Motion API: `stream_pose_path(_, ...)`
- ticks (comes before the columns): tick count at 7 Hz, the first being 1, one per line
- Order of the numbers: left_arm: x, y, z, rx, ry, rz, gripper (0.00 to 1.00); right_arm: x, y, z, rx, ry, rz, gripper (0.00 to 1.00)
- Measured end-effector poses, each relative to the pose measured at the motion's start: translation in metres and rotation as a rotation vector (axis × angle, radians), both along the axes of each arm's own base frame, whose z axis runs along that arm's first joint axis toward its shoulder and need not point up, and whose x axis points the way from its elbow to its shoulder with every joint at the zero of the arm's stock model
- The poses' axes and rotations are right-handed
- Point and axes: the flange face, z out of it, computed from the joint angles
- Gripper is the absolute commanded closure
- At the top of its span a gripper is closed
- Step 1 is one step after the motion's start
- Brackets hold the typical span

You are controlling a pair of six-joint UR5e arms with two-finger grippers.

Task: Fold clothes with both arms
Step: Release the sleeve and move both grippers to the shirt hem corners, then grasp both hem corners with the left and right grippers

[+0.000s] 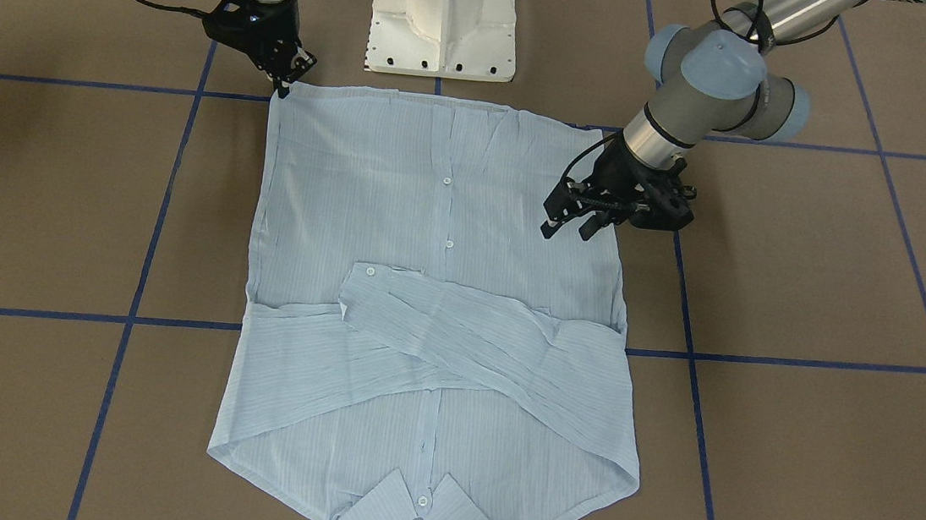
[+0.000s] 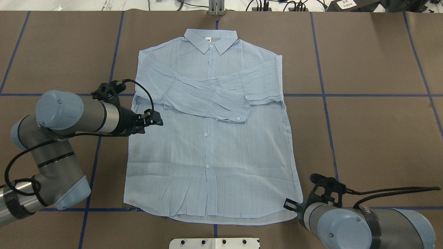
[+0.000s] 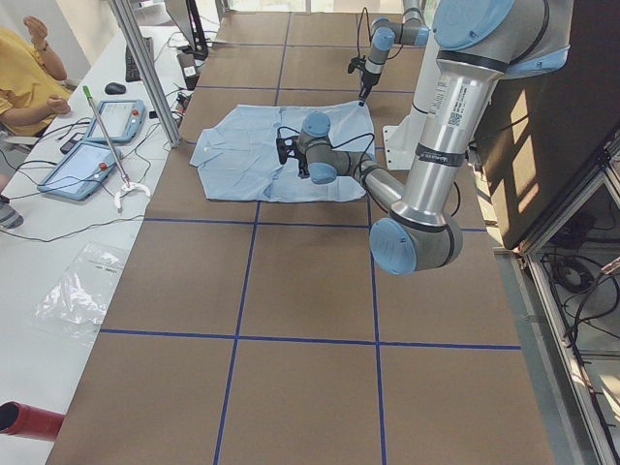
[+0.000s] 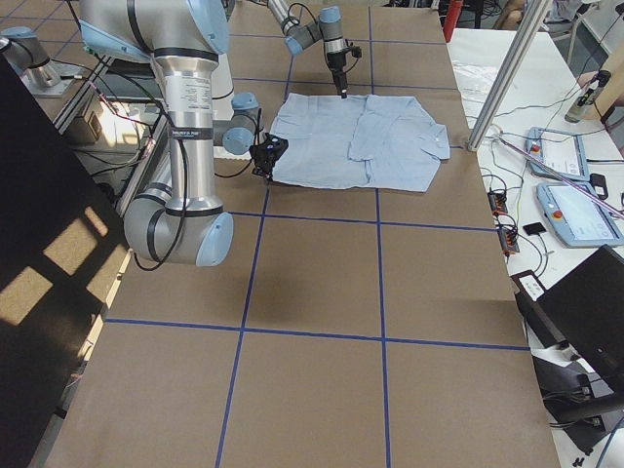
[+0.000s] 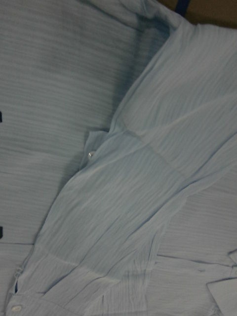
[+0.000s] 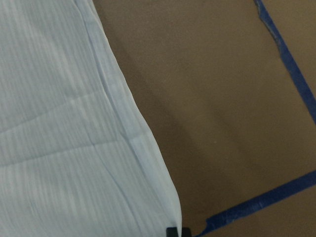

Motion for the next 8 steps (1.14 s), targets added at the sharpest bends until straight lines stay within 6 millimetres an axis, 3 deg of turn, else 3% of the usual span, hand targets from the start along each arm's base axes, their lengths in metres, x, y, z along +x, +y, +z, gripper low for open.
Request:
stream_pose_path(2,-0.006,0.062,0.005,-0.057,-0.072,0.054,0.24,0.005,0.008,0.001,-0.006,0.001,-0.003,1.0)
stream_pose_path(5,0.012,0.153,0.009,-0.147,-0.173,0.103,0.24,0.005,0.009,-0.003,-0.007,-0.005,-0.005,1.0)
stream_pose_path(6,0.015,0.168,0.019,-0.153,-0.202,0.108,0.24,0.005,0.01,-0.004,-0.007,-0.009,-0.006,1.0)
stream_pose_path(8,0.017,0.177,0.032,-0.158,-0.232,0.113,0.25,0.005,0.01,-0.006,-0.007,-0.013,-0.006,1.0)
